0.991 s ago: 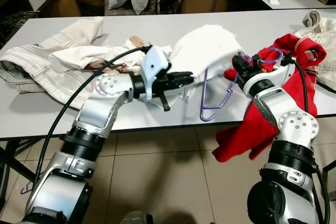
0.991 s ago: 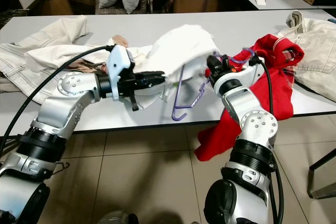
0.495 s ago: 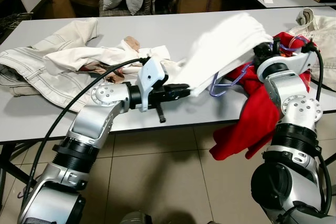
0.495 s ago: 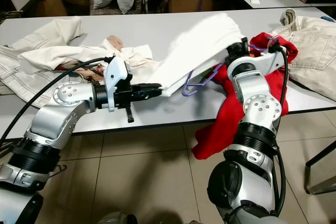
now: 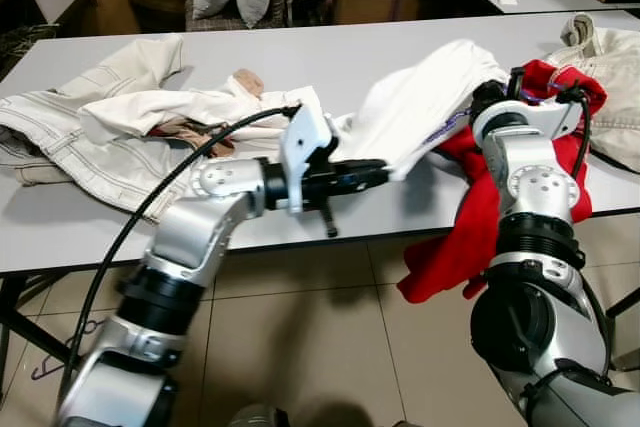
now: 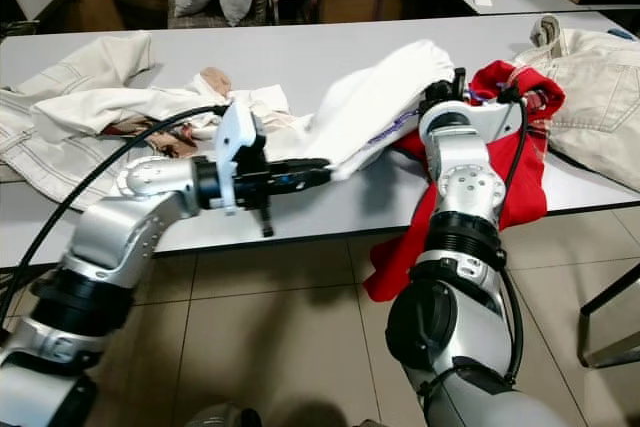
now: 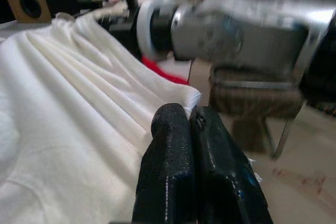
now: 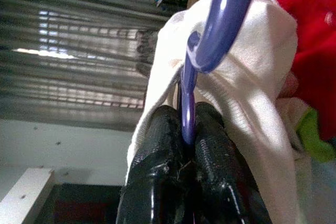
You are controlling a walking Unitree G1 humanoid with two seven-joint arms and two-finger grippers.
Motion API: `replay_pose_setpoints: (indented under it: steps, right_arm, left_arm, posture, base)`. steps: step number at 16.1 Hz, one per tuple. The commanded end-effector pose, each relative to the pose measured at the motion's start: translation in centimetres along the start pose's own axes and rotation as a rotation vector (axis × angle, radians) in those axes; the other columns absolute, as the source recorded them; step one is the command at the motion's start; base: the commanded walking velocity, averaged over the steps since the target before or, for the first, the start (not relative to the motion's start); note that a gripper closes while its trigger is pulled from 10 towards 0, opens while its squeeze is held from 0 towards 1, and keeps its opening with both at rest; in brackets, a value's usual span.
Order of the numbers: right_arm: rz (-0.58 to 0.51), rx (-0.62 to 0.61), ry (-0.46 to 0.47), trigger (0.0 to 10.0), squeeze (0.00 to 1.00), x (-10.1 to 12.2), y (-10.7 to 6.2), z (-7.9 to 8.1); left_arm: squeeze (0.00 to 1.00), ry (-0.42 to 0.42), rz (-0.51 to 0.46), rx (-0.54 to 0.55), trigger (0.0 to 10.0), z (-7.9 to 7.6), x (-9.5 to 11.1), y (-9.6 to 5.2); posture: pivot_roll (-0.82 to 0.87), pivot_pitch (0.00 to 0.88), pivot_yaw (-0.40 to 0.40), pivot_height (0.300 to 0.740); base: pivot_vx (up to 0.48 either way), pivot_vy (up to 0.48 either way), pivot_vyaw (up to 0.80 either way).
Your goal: Hang hanger
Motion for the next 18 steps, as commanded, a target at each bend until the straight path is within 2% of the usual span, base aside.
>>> replay_pose_setpoints:
  steps: [1, 3, 5, 6, 7, 8, 10, 12, 13, 14, 15, 16, 18]
  right_arm:
    - [-0.079, 0.067, -0.003, 10.0, 0.0, 1.4, 0.1, 2.1]
    - [-0.062, 0.058, -0.035, 10.0, 0.0, 0.0, 0.3, 1.9]
    - [-0.043, 0.053, -0.006, 10.0, 0.0, -1.1, 0.4, 1.9]
    - [-0.001, 0.064, 0.018, 10.0, 0.0, -2.4, 0.4, 2.4]
    - [0.076, 0.086, -0.003, 10.0, 0.0, -4.3, 0.1, 3.1]
    - [0.143, 0.105, -0.029, 10.0, 0.0, -5.8, -0.3, 3.6]
    - [0.261, 0.14, -0.099, 10.0, 0.0, -7.9, -1.2, 4.3]
    - [0.338, 0.178, -0.2, 10.0, 0.0, -8.1, -2.5, 4.6]
    - [0.342, 0.18, -0.209, 10.0, 0.0, -8.0, -2.7, 4.6]
    - [0.371, 0.189, -0.222, 10.0, 0.0, -7.9, -3.3, 4.5]
    - [0.393, 0.19, -0.242, 10.0, 0.0, -7.8, -3.8, 4.2]
    - [0.409, 0.188, -0.27, 10.0, 0.0, -7.6, -4.2, 3.9]
    - [0.426, 0.177, -0.29, 10.0, 0.0, -7.2, -4.7, 3.2]
  left_arm:
    - [0.0, -0.006, -0.051, -0.012, 0.0, -0.1, 1.3, 0.2]
    - [0.0, -0.071, -0.16, -0.019, 0.0, -0.2, 3.4, 1.1]
    - [0.0, -0.099, -0.193, -0.043, 0.0, -0.6, 4.1, 1.6]
    - [0.0, -0.095, -0.172, -0.012, 0.0, -0.3, 3.7, 1.9]
    - [0.0, -0.079, -0.127, 0.043, 0.0, 0.4, 3.0, 2.2]
    - [0.0, -0.06, -0.093, 0.094, 1.5, 1.2, 2.5, 2.2]
    - [0.0, -0.023, -0.036, 0.215, 1.8, 3.3, 1.8, 1.3]
    - [0.0, -0.021, -0.023, 0.319, 5.3, 5.7, 2.1, -0.8]
    - [0.0, -0.019, -0.025, 0.32, 5.3, 5.8, 2.2, -1.0]
    - [0.0, -0.04, -0.034, 0.325, 10.0, 6.1, 2.4, -1.6]
    - [0.0, -0.044, -0.031, 0.349, 10.0, 6.5, 2.4, -2.0]
    - [1.0, -0.073, -0.038, 0.366, 10.0, 7.0, 2.4, -2.5]
    - [1.0, -0.073, -0.034, 0.364, 10.0, 7.2, 2.6, -2.9]
  posture:
    - [-0.03, 0.0, 0.011, 0.74]
    - [-0.03, 0.0, 0.016, 0.74]
    - [-0.03, 0.0, 0.02, 0.74]
    - [-0.04, 0.0, 0.023, 0.74]
    - [-0.04, 0.0, 0.024, 0.74]
    - [-0.04, 0.0, 0.024, 0.74]
    - [-0.04, 0.0, 0.022, 0.74]
    - [-0.03, 0.0, 0.018, 0.74]
    - [-0.03, 0.0, 0.016, 0.74]
    - [-0.03, 0.0, 0.016, 0.74]
    - [-0.03, 0.0, 0.016, 0.74]
    - [-0.04, 0.0, 0.016, 0.74]
    - [-0.04, 0.0, 0.017, 0.74]
  base:
    - [0.0, 0.0, 0.0]
    - [0.0, 0.0, 0.0]
    - [0.0, 0.0, 0.0]
    - [0.0, 0.0, 0.0]
    - [0.0, 0.0, 0.0]
    - [0.0, 0.0, 0.0]
    - [0.0, 0.0, 0.0]
    - [0.0, 0.0, 0.0]
    - [0.0, 0.0, 0.0]
    - [0.0, 0.0, 0.0]
    - [0.0, 0.0, 0.0]
    - [0.0, 0.0, 0.0]
    - [0.0, 0.0, 0.0]
Point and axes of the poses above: a point about 5 cm out from each wrist's last joint towards the gripper, its own y axis pointing out of the wrist towards the gripper, its own x axis along the axis of the wrist's last joint, z = x × y, the point moved 4 cm from there along y, pointing out of the wrist towards the gripper, and after that the axes turned 11 degrees about y, right-handed, at the moved point
